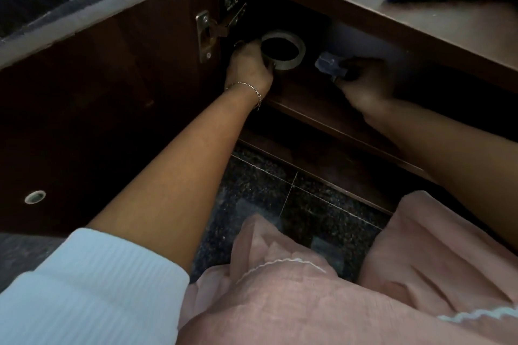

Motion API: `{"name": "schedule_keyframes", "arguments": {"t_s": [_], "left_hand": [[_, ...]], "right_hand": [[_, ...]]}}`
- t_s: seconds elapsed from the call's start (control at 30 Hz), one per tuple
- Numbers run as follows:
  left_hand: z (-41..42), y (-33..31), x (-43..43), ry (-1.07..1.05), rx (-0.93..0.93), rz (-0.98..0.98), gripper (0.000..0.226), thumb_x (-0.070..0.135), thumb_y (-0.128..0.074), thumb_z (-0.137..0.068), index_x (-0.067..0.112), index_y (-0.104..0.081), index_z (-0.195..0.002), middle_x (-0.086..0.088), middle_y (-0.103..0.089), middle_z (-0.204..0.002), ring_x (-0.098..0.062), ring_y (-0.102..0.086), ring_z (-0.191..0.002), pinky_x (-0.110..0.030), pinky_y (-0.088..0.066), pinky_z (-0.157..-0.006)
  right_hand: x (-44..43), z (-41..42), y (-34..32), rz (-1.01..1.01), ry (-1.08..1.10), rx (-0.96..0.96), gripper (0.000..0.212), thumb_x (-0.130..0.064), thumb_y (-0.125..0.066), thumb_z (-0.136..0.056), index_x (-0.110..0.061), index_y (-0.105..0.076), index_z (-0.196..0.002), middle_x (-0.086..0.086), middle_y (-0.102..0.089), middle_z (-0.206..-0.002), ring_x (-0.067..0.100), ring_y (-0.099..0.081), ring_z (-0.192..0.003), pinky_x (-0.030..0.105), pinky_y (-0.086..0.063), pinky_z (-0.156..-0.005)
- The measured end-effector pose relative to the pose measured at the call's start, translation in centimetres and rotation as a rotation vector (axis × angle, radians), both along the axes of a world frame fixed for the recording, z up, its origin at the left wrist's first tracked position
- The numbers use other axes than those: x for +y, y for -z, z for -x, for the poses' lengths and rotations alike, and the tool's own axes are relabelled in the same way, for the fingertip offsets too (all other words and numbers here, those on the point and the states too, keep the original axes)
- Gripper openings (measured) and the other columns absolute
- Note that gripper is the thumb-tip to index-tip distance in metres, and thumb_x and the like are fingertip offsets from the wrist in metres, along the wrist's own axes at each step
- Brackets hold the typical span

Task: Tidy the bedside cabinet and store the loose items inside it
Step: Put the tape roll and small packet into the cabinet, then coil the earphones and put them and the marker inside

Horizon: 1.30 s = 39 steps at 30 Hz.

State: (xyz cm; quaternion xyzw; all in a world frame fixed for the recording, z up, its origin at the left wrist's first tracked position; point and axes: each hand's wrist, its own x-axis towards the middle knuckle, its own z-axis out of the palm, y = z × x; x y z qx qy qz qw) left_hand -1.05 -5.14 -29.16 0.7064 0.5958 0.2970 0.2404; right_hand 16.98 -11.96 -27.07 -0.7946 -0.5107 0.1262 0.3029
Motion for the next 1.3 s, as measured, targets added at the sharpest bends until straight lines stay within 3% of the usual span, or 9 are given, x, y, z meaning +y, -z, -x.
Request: {"name": "schedule_keyframes", "arguments": {"t_s": [0.23, 0.43, 0.6, 0.8, 0.87, 0.93, 1.07, 1.2, 1.3], "left_hand": [[0.1, -1.4, -0.4, 0.059, 0.011, 0.084, 0.054, 0.020, -0.062, -0.087, 0.012, -0.043, -0.137, -0.010, -0.054, -0.136, -0.027, -0.049, -0.127, -0.028, -0.040, -0.100], [2.4, -6.4, -4.9, 0.344, 0.231, 0.137, 0.072, 0.032, -0.068, -0.084, 0.007, -0.033, -0.141, -0.015, -0.046, -0.141, -0.029, -0.045, -0.130, -0.028, -0.036, -0.103], [4.3, -14.0, -8.7, 0.673, 0.287, 0.203, 0.043, 0.035, -0.066, -0.086, 0.019, -0.057, -0.124, 0.001, -0.067, -0.115, -0.008, -0.062, -0.095, -0.020, -0.048, -0.086], [2.1, -22.8, -8.9, 0.764, 0.165, 0.135, 0.012, 0.024, -0.066, -0.087, 0.017, -0.067, -0.097, 0.005, -0.069, -0.078, -0.008, -0.067, -0.068, -0.009, -0.048, -0.059], [1.0, -23.6, -7.9, 0.711, 0.133, 0.029, 0.008, 0.021, -0.069, -0.085, 0.020, -0.066, -0.092, 0.010, -0.067, -0.077, 0.001, -0.062, -0.062, -0.001, -0.042, -0.056], [0.1, -23.3, -6.5, 0.648, 0.134, -0.062, 0.017, 0.020, -0.071, -0.082, 0.021, -0.066, -0.098, 0.008, -0.067, -0.089, 0.000, -0.061, -0.077, 0.000, -0.041, -0.070], [-1.3, -21.4, -4.6, 0.624, 0.227, -0.036, 0.055, 0.021, -0.070, -0.083, 0.016, -0.050, -0.133, -0.008, -0.052, -0.137, -0.021, -0.048, -0.128, -0.030, -0.034, -0.110], [-2.1, -19.9, -3.5, 0.612, 0.374, -0.078, 0.056, 0.026, -0.061, -0.090, 0.011, -0.042, -0.140, -0.011, -0.046, -0.144, -0.026, -0.040, -0.134, -0.033, -0.028, -0.112], [-2.0, -18.8, -2.7, 0.579, 0.334, -0.132, 0.044, 0.030, -0.061, -0.089, 0.013, -0.056, -0.130, -0.007, -0.052, -0.138, -0.024, -0.044, -0.130, -0.034, -0.027, -0.111]], "right_hand": [[-1.9, 1.0, -1.3, 0.062, 0.001, -0.002, 0.039, -0.023, -0.063, -0.089, -0.011, -0.059, -0.125, 0.011, -0.060, -0.129, 0.026, -0.055, -0.120, 0.033, -0.044, -0.099], [-6.1, 3.8, -5.3, 0.183, -0.081, 0.235, 0.049, -0.021, -0.065, -0.087, -0.017, -0.051, -0.134, 0.004, -0.055, -0.134, 0.020, -0.052, -0.123, 0.021, -0.037, -0.097], [-9.9, 6.0, -11.3, 0.311, -0.215, 0.326, 0.052, -0.021, -0.067, -0.086, -0.015, -0.051, -0.135, 0.000, -0.058, -0.128, 0.014, -0.055, -0.114, 0.015, -0.038, -0.087], [-13.1, 5.9, -18.3, 0.280, -0.333, 0.346, 0.014, -0.017, -0.063, -0.088, -0.014, -0.069, -0.101, 0.002, -0.070, -0.097, 0.010, -0.063, -0.088, 0.021, -0.049, -0.079], [-13.1, 5.2, -19.1, 0.160, -0.238, 0.254, 0.012, -0.021, -0.062, -0.087, -0.011, -0.068, -0.091, 0.006, -0.072, -0.088, 0.016, -0.066, -0.082, 0.033, -0.053, -0.080], [-12.8, 4.2, -19.0, 0.038, -0.134, 0.004, 0.013, -0.025, -0.062, -0.086, -0.013, -0.066, -0.090, 0.002, -0.070, -0.086, 0.018, -0.065, -0.084, 0.036, -0.052, -0.082], [-12.0, 3.0, -18.3, -0.050, -0.089, -0.324, 0.025, -0.014, -0.055, -0.087, -0.014, -0.059, -0.112, 0.005, -0.061, -0.113, 0.023, -0.058, -0.106, 0.038, -0.046, -0.093], [-10.9, 3.0, -18.1, 0.049, -0.110, -0.512, 0.052, -0.001, -0.049, -0.088, -0.018, -0.043, -0.138, 0.005, -0.047, -0.136, 0.028, -0.055, -0.115, 0.042, -0.050, -0.087], [-10.4, 3.4, -18.4, 0.120, -0.178, -0.659, 0.045, 0.001, -0.049, -0.089, -0.015, -0.047, -0.131, 0.006, -0.050, -0.129, 0.029, -0.053, -0.115, 0.040, -0.050, -0.082]]}}
